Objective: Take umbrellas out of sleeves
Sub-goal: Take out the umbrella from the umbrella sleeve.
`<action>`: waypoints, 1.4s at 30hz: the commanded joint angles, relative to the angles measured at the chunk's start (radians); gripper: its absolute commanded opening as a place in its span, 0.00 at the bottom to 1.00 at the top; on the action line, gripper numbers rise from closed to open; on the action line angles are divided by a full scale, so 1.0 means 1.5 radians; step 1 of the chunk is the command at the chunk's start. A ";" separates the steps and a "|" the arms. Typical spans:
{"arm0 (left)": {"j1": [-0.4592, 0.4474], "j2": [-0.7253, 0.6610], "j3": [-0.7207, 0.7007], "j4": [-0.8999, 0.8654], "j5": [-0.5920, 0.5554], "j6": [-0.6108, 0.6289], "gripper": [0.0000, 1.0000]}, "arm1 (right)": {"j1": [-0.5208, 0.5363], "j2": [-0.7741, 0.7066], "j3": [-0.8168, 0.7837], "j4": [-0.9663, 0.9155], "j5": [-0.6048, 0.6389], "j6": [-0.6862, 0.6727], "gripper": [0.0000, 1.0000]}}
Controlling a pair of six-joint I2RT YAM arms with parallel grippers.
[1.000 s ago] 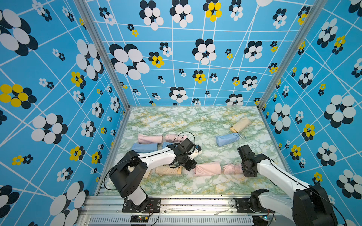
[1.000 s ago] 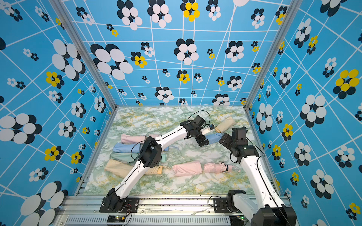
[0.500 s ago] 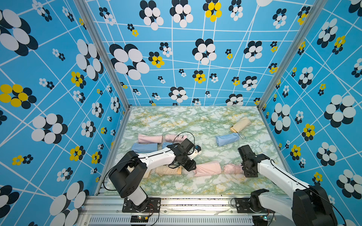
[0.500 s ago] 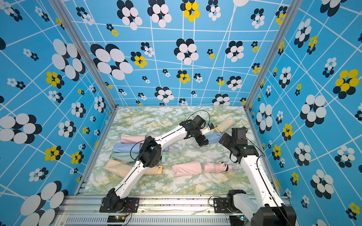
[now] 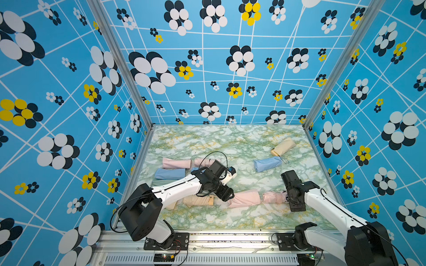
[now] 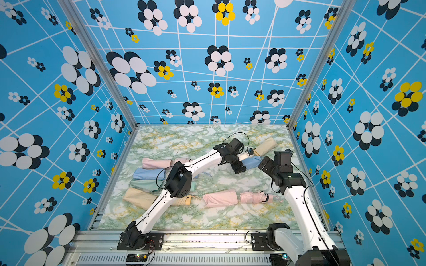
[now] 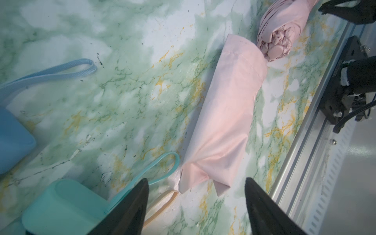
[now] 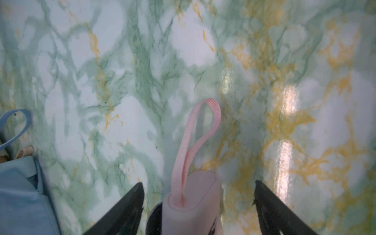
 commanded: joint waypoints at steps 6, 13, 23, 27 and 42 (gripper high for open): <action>0.024 -0.038 0.005 0.042 0.030 -0.027 0.95 | -0.004 -0.049 0.057 -0.048 0.063 -0.108 0.98; 0.035 -0.032 0.027 0.107 0.059 -0.056 0.99 | -0.004 -0.088 0.086 0.069 0.096 -0.372 0.99; 0.036 0.094 0.191 0.125 0.066 -0.042 0.99 | -0.005 -0.043 0.189 0.132 0.070 -0.740 0.99; 0.032 0.178 0.302 0.090 0.066 -0.008 0.99 | -0.007 -0.029 0.216 0.120 0.030 -0.806 0.99; 0.005 0.529 0.756 -0.138 0.024 0.145 0.99 | -0.113 -0.035 0.203 0.088 -0.147 -0.776 0.99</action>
